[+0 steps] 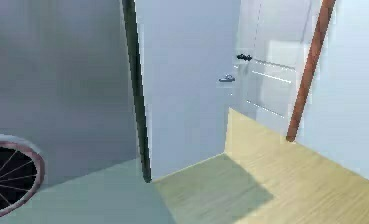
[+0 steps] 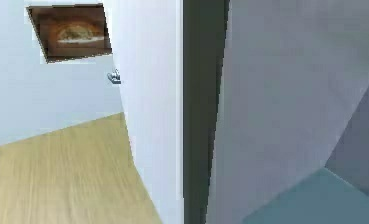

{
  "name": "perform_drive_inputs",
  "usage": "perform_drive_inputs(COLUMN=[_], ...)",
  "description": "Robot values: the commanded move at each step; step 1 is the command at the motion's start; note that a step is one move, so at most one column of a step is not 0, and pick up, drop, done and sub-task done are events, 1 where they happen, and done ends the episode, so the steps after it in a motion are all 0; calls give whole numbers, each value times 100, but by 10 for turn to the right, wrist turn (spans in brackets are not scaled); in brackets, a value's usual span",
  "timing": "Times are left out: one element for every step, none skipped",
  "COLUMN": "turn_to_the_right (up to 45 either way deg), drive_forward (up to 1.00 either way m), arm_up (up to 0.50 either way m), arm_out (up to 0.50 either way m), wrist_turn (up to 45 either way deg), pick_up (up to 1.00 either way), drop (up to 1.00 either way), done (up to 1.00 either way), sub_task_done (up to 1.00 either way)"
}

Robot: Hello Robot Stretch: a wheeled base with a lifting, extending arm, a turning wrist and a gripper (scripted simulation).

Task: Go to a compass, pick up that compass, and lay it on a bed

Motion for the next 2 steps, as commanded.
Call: perform_drive_inputs(turn_to_the_right=[270, 0], drive_forward=[0, 100], arm_up=[0, 0], arm_out=[0, 0], wrist_turn=[0, 0], pick_up=[0, 0], drop=[0, 0], done=[0, 0], sub_task_done=[0, 0])
